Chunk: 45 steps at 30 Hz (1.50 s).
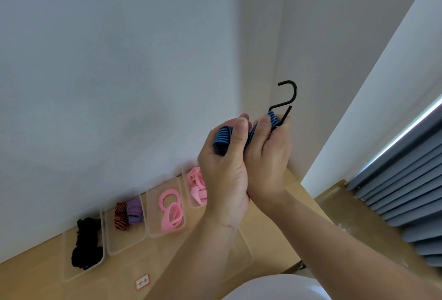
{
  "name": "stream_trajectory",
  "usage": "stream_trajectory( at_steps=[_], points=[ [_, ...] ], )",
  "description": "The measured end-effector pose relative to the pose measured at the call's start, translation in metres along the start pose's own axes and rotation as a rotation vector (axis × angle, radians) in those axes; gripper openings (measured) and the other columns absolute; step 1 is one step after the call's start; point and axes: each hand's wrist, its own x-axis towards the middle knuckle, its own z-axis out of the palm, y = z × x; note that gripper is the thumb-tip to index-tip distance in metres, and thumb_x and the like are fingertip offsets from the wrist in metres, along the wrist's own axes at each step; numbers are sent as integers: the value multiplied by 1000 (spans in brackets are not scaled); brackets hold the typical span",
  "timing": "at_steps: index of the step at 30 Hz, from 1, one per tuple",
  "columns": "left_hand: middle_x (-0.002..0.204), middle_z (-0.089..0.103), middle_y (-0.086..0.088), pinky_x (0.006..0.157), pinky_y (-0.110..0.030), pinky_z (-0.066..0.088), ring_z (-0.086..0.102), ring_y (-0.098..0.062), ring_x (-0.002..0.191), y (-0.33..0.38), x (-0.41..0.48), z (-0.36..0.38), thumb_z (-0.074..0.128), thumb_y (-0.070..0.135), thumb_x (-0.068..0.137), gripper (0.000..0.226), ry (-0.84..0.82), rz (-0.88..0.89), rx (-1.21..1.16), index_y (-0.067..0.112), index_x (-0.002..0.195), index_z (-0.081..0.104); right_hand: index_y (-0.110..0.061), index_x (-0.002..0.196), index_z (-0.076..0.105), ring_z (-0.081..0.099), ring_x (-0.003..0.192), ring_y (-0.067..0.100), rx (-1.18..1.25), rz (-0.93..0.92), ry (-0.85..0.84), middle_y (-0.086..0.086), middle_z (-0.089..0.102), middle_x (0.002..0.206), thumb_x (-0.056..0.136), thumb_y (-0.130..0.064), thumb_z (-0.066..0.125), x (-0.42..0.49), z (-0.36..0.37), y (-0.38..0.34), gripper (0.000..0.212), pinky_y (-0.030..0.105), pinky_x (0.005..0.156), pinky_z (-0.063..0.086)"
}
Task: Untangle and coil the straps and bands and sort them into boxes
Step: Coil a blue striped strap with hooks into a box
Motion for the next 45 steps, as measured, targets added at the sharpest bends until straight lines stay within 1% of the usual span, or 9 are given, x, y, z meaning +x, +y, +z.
stream_trajectory(
  at_steps=[5, 9, 13, 20, 26, 32, 36, 42, 45],
  points=[
    [65, 55, 2, 64, -27, 52, 57, -13, 64, 10, 6, 7, 71, 35, 93, 32, -58, -72, 125, 14, 73, 56, -19, 83, 37, 49, 67, 27, -59, -48, -22, 8, 50, 75, 101, -41, 29, 1, -1, -2, 29, 40, 61, 39],
    [68, 45, -4, 57, -31, 44, 45, -17, 60, 17, 17, 2, 74, 23, 77, 23, -38, 22, 173, 20, 74, 51, -15, 80, 39, 47, 64, 20, -57, -16, -82, 1, 48, 72, 103, -43, 28, -2, -4, -15, 38, 34, 60, 39],
    [63, 48, -3, 46, -24, 41, 45, -12, 52, 15, 14, -15, 76, 26, 73, 26, -243, 213, 318, 21, 65, 53, -11, 75, 41, 39, 55, 9, 87, 86, -65, -4, 42, 62, 108, -29, 36, 6, -16, -30, 38, 27, 52, 35],
    [69, 61, -1, 71, -30, 52, 61, -20, 74, 23, 4, -12, 73, 32, 77, 19, -210, 261, 214, 18, 65, 65, -18, 65, 40, 45, 54, 9, 288, 402, -219, -16, 47, 51, 107, -28, 41, 1, -8, -28, 43, 37, 60, 38],
    [69, 47, -13, 54, -27, 52, 59, -20, 57, 30, 2, 3, 52, 34, 101, 43, 179, 72, 50, 7, 68, 50, -12, 77, 48, 59, 61, 9, 97, 176, -176, -12, 60, 61, 107, -31, 37, -22, -5, -30, 38, 23, 54, 43],
    [58, 60, 3, 53, -21, 51, 61, -11, 54, 38, 4, 10, 48, 67, 86, 61, 66, 8, 233, 9, 70, 59, -22, 77, 37, 47, 56, 17, 42, -51, -29, 1, 50, 63, 105, -33, 32, -22, -3, -25, 31, 32, 53, 38],
    [78, 72, 6, 77, -28, 56, 72, -11, 80, 38, -1, 16, 35, 89, 68, 78, -111, -17, 478, 23, 89, 71, -21, 83, 36, 43, 58, 16, -56, -160, 51, -3, 44, 67, 101, -34, 30, -7, -10, -10, 23, 38, 53, 36],
    [68, 54, 6, 69, -28, 51, 56, -11, 64, 38, -9, 29, 82, 53, 72, 55, -116, -43, 251, 16, 93, 48, -14, 79, 40, 46, 59, 32, -55, -278, 12, 14, 48, 70, 105, -41, 32, 4, -15, -9, 38, 47, 53, 38],
    [72, 46, 0, 65, -35, 46, 47, -18, 68, 39, 1, 22, 74, 24, 77, 29, -126, 70, 255, 17, 83, 46, -9, 84, 44, 47, 63, 30, 35, -225, -30, 12, 48, 74, 105, -34, 29, -1, -14, -22, 36, 39, 58, 37]
  ],
)
